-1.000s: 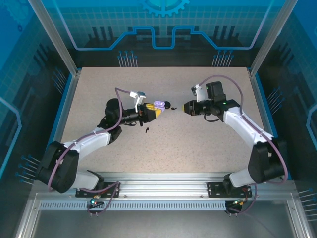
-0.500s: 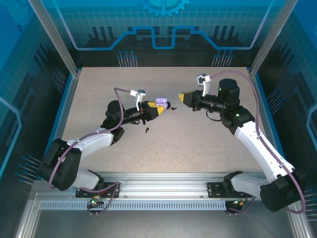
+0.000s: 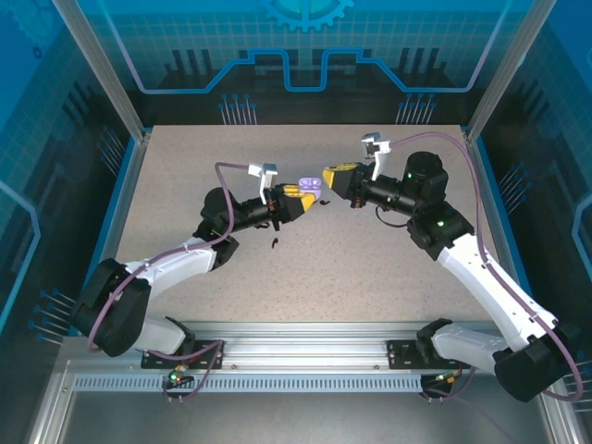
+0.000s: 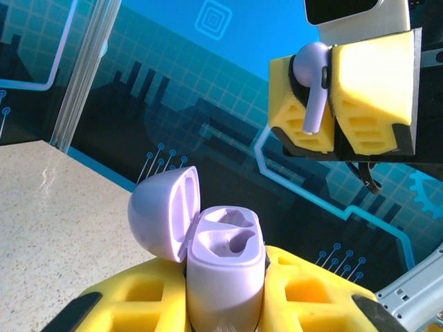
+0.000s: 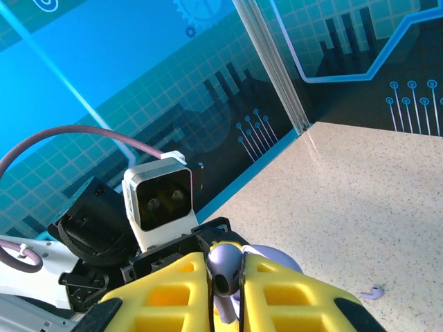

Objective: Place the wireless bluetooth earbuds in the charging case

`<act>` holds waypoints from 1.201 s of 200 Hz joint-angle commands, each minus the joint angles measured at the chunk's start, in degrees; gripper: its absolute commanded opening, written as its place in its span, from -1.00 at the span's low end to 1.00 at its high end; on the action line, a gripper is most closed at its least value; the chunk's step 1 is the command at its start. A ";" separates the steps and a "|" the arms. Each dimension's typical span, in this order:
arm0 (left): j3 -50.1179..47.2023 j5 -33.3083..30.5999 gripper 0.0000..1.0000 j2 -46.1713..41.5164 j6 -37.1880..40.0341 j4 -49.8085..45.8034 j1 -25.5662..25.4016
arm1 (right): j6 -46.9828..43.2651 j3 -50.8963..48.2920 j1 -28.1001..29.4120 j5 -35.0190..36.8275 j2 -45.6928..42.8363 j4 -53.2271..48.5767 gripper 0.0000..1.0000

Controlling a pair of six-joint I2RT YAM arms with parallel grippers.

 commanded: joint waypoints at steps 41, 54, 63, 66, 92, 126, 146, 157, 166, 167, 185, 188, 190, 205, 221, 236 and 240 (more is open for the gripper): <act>3.93 -1.52 -0.82 -1.20 0.73 1.76 -2.38 | -0.29 0.05 2.63 3.09 -0.91 3.85 -0.70; 4.13 -1.62 -0.82 -1.41 0.77 1.73 -2.56 | -0.46 0.03 2.93 3.47 -0.86 4.06 -0.70; 4.21 -1.67 -0.82 -1.64 0.81 1.61 -2.62 | -0.64 -0.05 3.20 4.02 -0.89 3.92 -0.70; 4.30 -1.76 -0.82 -1.69 0.83 1.53 -2.65 | -0.69 0.01 3.23 4.07 -0.82 3.95 -0.70; 4.59 -2.19 -0.82 -2.40 0.93 1.14 -2.74 | -0.90 0.10 3.64 4.00 -0.60 3.88 -0.70; 4.94 -2.24 -0.82 -3.09 1.25 0.31 -2.82 | -1.52 0.12 4.18 4.44 -0.69 3.45 -0.70; 4.98 -2.30 -0.82 -3.49 1.13 0.18 -2.91 | -1.59 0.05 4.28 4.52 -0.62 3.47 -0.70; 5.11 -2.28 -0.82 -3.71 1.13 -0.04 -2.91 | -1.69 0.04 4.35 4.63 -0.60 3.39 -0.70; 5.14 -2.35 -0.81 -3.85 1.13 -0.09 -2.95 | -1.70 0.03 4.46 4.62 -0.60 3.38 -0.70; 5.10 -2.38 -0.82 -3.87 1.13 -0.16 -2.93 | -1.65 0.03 4.46 4.62 -0.60 3.38 -0.69; 5.19 -2.59 -0.81 -4.11 1.11 -0.37 -2.93 | -1.77 0.05 4.69 4.64 -0.60 3.38 -0.69; 5.16 -2.58 -0.81 -4.21 1.14 -0.35 -2.99 | -1.86 0.08 4.76 4.62 -0.60 3.38 -0.69; 5.15 -2.54 -0.81 -4.17 1.13 -0.33 -3.00 | -1.87 0.04 4.75 4.61 -0.53 3.38 -0.69; 5.24 -2.54 -0.81 -4.07 1.04 -0.55 -3.09 | -1.97 0.12 4.88 4.62 -0.51 3.38 -0.69; 5.31 -2.57 -0.81 -4.00 0.93 -0.45 -3.15 | -2.09 0.24 5.07 4.62 -0.42 3.33 -0.69; 5.24 -2.50 -0.81 -3.98 0.86 -0.35 -3.26 | -2.22 0.20 5.24 4.82 -0.39 3.33 -0.69; 5.26 -2.50 -0.81 -3.98 0.86 -0.33 -3.22 | -2.29 0.21 5.28 4.86 -0.34 3.36 -0.69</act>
